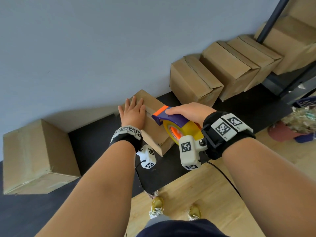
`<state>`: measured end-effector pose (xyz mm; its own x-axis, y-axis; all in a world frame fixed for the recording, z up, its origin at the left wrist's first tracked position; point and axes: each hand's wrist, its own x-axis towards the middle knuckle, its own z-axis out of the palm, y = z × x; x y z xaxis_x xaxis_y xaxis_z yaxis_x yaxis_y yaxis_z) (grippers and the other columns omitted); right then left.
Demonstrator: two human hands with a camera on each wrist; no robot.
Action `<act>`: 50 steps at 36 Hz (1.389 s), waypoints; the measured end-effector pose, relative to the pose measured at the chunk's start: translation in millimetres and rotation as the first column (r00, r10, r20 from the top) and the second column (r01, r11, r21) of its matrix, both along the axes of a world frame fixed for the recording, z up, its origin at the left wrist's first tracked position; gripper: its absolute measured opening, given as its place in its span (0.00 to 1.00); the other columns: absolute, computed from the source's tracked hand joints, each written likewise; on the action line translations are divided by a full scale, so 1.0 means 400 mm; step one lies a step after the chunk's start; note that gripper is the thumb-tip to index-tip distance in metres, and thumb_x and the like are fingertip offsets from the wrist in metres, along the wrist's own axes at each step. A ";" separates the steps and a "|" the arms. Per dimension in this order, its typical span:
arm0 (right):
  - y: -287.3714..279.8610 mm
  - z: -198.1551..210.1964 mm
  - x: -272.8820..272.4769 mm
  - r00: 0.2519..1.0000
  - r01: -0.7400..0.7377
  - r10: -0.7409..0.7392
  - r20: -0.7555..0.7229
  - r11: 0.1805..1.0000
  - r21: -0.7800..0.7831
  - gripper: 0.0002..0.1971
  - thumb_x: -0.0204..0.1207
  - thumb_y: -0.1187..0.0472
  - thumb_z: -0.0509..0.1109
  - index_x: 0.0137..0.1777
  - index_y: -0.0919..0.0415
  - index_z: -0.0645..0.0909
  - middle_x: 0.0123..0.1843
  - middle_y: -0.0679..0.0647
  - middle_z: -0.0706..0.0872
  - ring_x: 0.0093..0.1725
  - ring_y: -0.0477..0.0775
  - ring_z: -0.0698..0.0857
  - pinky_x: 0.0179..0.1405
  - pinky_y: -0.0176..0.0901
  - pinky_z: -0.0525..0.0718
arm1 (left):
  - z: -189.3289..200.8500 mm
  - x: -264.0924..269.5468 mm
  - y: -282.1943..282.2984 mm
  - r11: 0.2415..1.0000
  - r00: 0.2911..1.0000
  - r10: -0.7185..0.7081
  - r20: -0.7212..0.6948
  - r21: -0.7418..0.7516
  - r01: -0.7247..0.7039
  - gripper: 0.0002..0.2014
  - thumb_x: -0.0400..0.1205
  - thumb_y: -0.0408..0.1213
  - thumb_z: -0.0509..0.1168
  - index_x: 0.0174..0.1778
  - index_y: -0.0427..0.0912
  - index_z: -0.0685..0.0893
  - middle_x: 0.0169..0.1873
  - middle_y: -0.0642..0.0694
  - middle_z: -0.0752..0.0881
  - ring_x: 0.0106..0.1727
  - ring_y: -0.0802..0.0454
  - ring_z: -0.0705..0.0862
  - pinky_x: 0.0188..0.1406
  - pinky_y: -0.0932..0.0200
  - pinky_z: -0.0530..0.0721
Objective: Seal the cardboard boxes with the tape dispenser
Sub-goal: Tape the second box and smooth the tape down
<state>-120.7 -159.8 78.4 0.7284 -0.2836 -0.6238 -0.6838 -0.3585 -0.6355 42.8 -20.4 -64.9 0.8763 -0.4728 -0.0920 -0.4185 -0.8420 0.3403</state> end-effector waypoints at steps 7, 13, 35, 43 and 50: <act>0.008 0.009 -0.006 1.000 -0.024 0.023 -0.013 1.000 -0.019 0.14 0.81 0.42 0.65 0.41 0.51 0.76 0.45 0.52 0.82 0.52 0.55 0.82 0.61 0.49 0.78 | 0.020 0.002 -0.012 0.998 0.999 0.014 -0.045 0.054 -0.012 0.25 0.87 0.49 0.43 0.82 0.57 0.61 0.84 0.51 0.52 0.85 0.49 0.43 0.80 0.37 0.38; 0.009 0.004 -0.028 0.997 -0.033 0.030 -0.069 0.998 -0.047 0.15 0.81 0.42 0.66 0.41 0.53 0.74 0.46 0.54 0.83 0.54 0.57 0.84 0.63 0.50 0.79 | 0.032 0.017 -0.010 0.990 0.997 -0.017 -0.079 0.136 0.027 0.25 0.87 0.50 0.44 0.83 0.57 0.58 0.85 0.51 0.50 0.85 0.48 0.42 0.80 0.36 0.39; -0.060 -0.105 -0.152 0.980 0.070 -0.063 -0.188 0.997 0.033 0.18 0.76 0.40 0.70 0.49 0.55 0.76 0.47 0.55 0.84 0.48 0.53 0.84 0.48 0.43 0.79 | 0.008 -0.003 -0.016 0.980 1.000 -0.024 -0.005 0.199 0.025 0.27 0.88 0.53 0.39 0.85 0.54 0.48 0.85 0.50 0.46 0.85 0.47 0.39 0.80 0.36 0.38; -0.068 -0.151 -0.152 0.977 0.144 -0.143 -0.158 0.990 -0.007 0.26 0.73 0.37 0.73 0.57 0.59 0.78 0.50 0.56 0.85 0.50 0.54 0.85 0.48 0.43 0.80 | 0.011 -0.061 -0.008 0.999 0.998 0.031 0.054 -0.022 -0.030 0.28 0.89 0.50 0.43 0.85 0.47 0.49 0.85 0.45 0.46 0.85 0.47 0.42 0.83 0.47 0.40; -0.072 -0.168 -0.132 0.983 0.154 -0.153 -0.102 0.988 0.001 0.29 0.70 0.38 0.75 0.59 0.61 0.81 0.55 0.58 0.87 0.53 0.56 0.86 0.56 0.48 0.82 | 0.011 -0.159 0.001 0.978 1.000 0.018 0.015 -0.209 -0.015 0.25 0.86 0.37 0.49 0.81 0.45 0.64 0.84 0.47 0.55 0.85 0.50 0.47 0.84 0.52 0.41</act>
<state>-173.5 -188.5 11.1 0.6097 -0.3815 -0.6948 -0.7912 -0.2392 -0.5629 -20.7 -20.1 -60.5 0.8848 -0.4655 0.0224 -0.4125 -0.7599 0.5023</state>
